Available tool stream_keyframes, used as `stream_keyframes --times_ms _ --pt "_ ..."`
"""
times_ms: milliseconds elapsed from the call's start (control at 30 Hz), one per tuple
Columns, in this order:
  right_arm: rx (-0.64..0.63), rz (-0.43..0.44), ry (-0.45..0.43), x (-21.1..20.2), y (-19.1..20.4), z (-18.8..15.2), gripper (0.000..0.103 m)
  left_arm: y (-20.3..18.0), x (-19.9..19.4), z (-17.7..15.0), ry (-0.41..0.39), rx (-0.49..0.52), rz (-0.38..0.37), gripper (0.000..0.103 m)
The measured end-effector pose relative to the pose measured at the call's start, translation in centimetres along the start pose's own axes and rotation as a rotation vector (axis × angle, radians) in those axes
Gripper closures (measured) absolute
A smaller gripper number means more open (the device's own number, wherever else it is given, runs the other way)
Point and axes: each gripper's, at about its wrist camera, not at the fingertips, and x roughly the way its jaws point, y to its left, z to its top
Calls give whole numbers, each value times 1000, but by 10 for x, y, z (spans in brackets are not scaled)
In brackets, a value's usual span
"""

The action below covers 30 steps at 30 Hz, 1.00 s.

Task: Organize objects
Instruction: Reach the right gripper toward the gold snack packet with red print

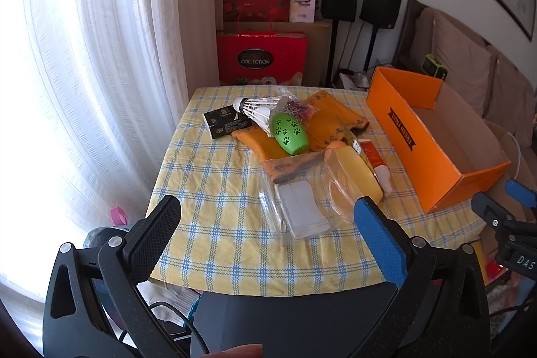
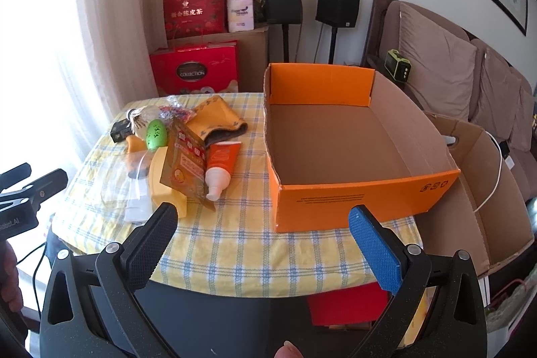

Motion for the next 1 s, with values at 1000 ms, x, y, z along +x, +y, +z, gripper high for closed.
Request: stream_keyframes --times_ms 1000 --pt "-37 163 22 16 21 1 19 15 20 18 1 -28 -181 2"
